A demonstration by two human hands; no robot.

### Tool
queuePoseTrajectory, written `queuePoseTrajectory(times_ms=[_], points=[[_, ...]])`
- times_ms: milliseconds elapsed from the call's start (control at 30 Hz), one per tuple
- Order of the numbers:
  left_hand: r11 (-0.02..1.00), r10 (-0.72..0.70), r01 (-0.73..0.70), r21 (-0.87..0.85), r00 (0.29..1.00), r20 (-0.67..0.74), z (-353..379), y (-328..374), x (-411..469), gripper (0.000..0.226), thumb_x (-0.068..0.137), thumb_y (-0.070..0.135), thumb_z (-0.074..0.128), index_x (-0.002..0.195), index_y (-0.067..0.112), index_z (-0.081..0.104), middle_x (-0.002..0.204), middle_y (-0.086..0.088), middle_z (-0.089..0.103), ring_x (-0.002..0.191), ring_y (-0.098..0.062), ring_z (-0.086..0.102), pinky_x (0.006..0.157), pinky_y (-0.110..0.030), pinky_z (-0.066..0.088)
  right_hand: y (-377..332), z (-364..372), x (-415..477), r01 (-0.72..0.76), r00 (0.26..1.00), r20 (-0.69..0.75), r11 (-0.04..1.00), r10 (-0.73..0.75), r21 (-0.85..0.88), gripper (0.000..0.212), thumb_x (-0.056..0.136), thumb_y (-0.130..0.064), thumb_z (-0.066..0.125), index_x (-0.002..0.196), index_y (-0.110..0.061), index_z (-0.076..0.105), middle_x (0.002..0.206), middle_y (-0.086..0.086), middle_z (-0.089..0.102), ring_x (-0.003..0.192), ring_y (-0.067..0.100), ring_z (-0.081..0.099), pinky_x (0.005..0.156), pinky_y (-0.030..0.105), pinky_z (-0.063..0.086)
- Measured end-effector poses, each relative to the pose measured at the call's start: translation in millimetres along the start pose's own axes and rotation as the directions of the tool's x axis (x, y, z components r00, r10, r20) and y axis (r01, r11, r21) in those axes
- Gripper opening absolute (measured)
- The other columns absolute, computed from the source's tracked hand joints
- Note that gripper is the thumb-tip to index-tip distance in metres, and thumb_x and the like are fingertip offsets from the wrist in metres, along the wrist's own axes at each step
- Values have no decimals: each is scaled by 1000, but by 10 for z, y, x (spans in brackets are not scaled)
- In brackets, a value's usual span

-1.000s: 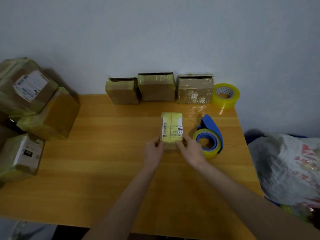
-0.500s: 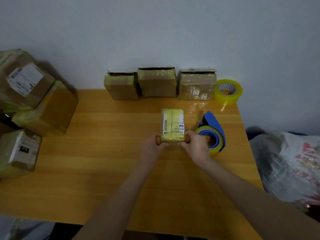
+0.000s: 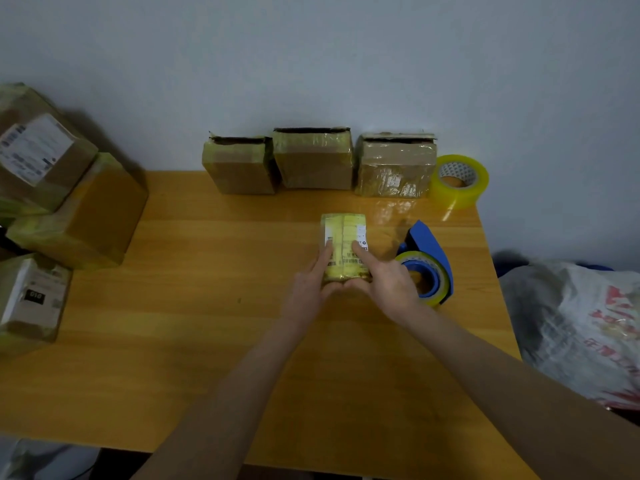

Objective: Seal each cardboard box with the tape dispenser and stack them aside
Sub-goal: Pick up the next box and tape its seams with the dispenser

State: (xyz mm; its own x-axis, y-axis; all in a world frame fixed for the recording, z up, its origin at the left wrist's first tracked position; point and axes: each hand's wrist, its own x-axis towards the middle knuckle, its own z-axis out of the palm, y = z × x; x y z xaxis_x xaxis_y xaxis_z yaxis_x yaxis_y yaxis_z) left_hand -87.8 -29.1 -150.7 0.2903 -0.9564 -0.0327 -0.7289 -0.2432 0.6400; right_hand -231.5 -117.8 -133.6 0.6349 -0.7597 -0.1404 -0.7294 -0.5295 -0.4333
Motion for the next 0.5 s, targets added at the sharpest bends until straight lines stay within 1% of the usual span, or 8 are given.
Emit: queuePoseTrajectory(times_ms=[67, 133, 200, 233, 300, 333, 400, 500], points=[[999, -15, 15, -48, 1000, -12, 12, -7, -24, 86, 85, 17, 69, 150, 24, 13, 146, -8, 44, 111, -28, 60, 93, -35, 46, 31, -11, -2, 8, 999, 36, 1000, -9, 4, 82, 88, -46, 62, 154, -28, 17, 81, 1, 62, 66, 13, 52, 64, 28, 50], [984, -77, 78, -162, 997, 13, 3, 5, -66, 93, 84, 12, 70, 151, 26, 7, 146, -6, 45, 119, -25, 55, 98, -34, 44, 38, -52, -8, -3, 998, 70, 998, -1, 63, 83, 87, -42, 65, 153, -31, 17, 73, -5, 55, 61, 10, 51, 60, 27, 49], [959, -145, 146, -244, 989, 23, -17, 0, -137, 92, 83, 16, 72, 152, 19, 12, 147, -4, 42, 127, -20, 48, 104, -37, 41, 76, -116, -29, -19, 995, 98, 992, 7, 124, 84, 85, -44, 68, 152, -34, 18, 85, -3, 62, 69, 11, 57, 62, 28, 53], [956, -167, 157, -247, 986, -18, -22, -18, -174, 82, 84, 21, 71, 150, 16, 23, 144, -5, 44, 124, -19, 49, 103, -37, 43, 108, -149, -42, -21, 995, 104, 991, 7, 131, 84, 84, -47, 67, 152, -34, 19, 92, -1, 65, 75, 13, 60, 66, 30, 55], [965, -197, 163, -204, 968, -159, -56, -29, -241, 52, 89, 27, 64, 137, 14, 48, 124, -6, 57, 103, -13, 58, 87, -25, 51, 171, -213, -77, -14, 997, 82, 991, 3, 132, 80, 86, -47, 65, 152, -32, 22, 85, -3, 64, 73, 11, 61, 63, 27, 54], [962, -221, 181, -202, 955, -199, -73, -20, -263, 41, 92, 26, 60, 130, 13, 54, 108, -2, 62, 89, -7, 60, 76, -18, 51, 185, -227, -88, -9, 998, 71, 990, -1, 142, 78, 87, -45, 64, 152, -31, 23, 79, -5, 63, 68, 8, 60, 60, 23, 51], [946, -262, 216, -243, 949, -177, -82, 15, -265, 33, 96, 21, 55, 127, 12, 56, 82, 9, 62, 69, 2, 57, 61, -9, 47, 176, -212, -102, 1, 997, 75, 984, -14, 177, 73, 91, -38, 62, 152, -29, 23, 75, -5, 63, 66, 8, 61, 60, 23, 53], [942, -251, 214, -257, 960, -121, -58, 33, -232, 33, 98, 13, 49, 130, 13, 54, 77, 10, 61, 66, 1, 57, 58, -8, 47, 153, -140, -123, 39, 993, 96, 967, -65, 250, 64, 97, -20, 55, 152, -26, 22, 81, -7, 64, 70, 9, 62, 65, 24, 56]])
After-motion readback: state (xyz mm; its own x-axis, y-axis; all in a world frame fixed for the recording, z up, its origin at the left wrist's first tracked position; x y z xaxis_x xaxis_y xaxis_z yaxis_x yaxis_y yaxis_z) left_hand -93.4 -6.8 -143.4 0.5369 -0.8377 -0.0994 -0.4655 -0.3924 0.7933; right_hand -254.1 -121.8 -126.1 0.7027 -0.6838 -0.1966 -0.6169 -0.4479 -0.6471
